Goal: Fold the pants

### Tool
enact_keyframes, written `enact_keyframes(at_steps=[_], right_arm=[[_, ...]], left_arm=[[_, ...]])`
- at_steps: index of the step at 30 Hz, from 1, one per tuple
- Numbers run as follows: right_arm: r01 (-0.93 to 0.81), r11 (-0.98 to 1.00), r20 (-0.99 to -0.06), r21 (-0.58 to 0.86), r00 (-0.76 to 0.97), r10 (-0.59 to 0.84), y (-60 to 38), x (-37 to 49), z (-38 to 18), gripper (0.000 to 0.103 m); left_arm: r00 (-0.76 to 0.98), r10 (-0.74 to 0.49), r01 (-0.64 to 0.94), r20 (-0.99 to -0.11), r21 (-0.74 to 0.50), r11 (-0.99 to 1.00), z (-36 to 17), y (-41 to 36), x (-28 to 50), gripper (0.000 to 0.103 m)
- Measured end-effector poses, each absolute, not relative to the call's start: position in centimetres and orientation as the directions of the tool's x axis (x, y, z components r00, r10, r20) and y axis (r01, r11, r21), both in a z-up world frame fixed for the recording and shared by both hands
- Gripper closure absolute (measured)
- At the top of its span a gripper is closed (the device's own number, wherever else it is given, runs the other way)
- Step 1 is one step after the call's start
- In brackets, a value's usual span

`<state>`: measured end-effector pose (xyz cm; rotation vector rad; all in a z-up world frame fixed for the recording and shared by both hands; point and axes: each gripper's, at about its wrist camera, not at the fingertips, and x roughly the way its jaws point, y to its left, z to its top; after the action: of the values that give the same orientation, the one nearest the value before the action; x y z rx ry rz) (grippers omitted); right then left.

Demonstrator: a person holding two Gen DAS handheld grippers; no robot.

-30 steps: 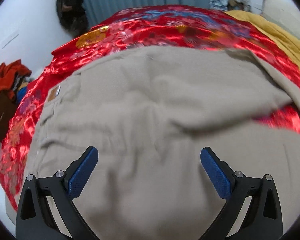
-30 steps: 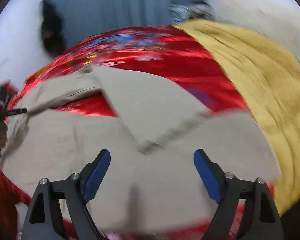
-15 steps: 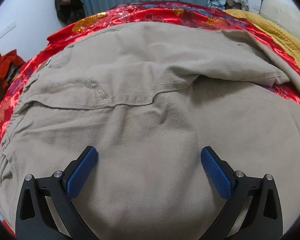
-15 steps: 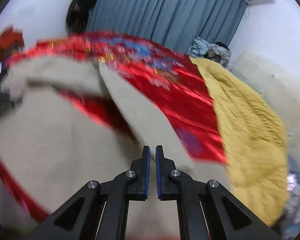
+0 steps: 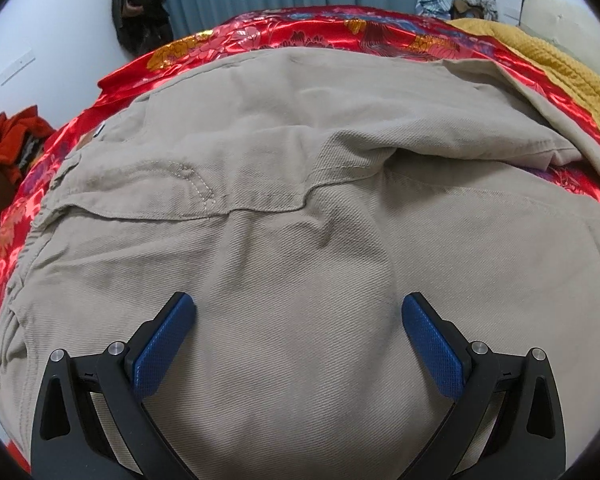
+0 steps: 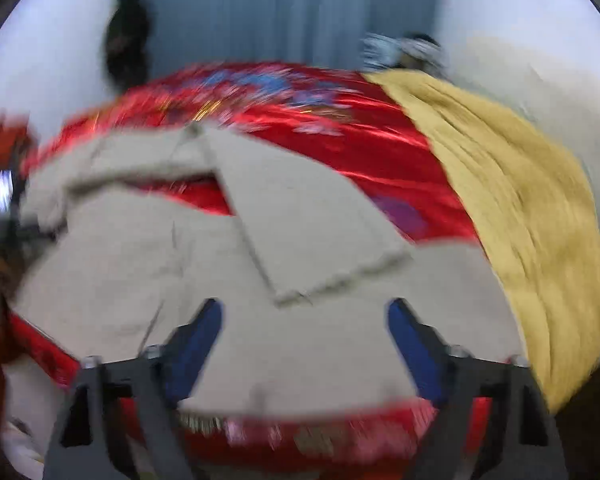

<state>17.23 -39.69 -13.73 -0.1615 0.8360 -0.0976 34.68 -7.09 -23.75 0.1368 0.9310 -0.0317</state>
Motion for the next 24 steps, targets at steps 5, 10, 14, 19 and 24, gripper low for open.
enact_keyframes(at_steps=[5,10,14,19,24], right_arm=[[0.021,0.966,-0.794,-0.259,0.565,-0.225,-40.3,22.9,-18.3,0.096],[0.087,0.954,-0.627,-0.288,0.735,-0.256,-41.0,16.4,-11.1,0.100],[0.110,0.917,-0.650,-0.384,0.673,-0.353,-44.5,11.2,-12.5,0.100],[0.259,0.933,-0.820,-0.249,0.457,-0.345,-50.5,9.1,-16.7,0.089],[0.258,0.964,-0.746,0.068,0.654,-0.122,-47.5,7.9,-12.6,0.049]], left_arm=[[0.598,0.031,0.086,-0.801,0.103,0.991,-23.8,-7.1,34.7,0.000],[0.612,0.024,0.084,-0.791,0.096,0.992,-23.8,-7.1,34.4,0.000],[0.620,0.025,0.082,-0.784,0.097,0.992,-23.8,-7.2,34.3,0.000],[0.617,0.030,0.080,-0.786,0.101,0.992,-23.8,-7.4,34.2,0.000],[0.619,0.032,0.079,-0.785,0.103,0.992,-23.8,-7.4,34.2,0.000]])
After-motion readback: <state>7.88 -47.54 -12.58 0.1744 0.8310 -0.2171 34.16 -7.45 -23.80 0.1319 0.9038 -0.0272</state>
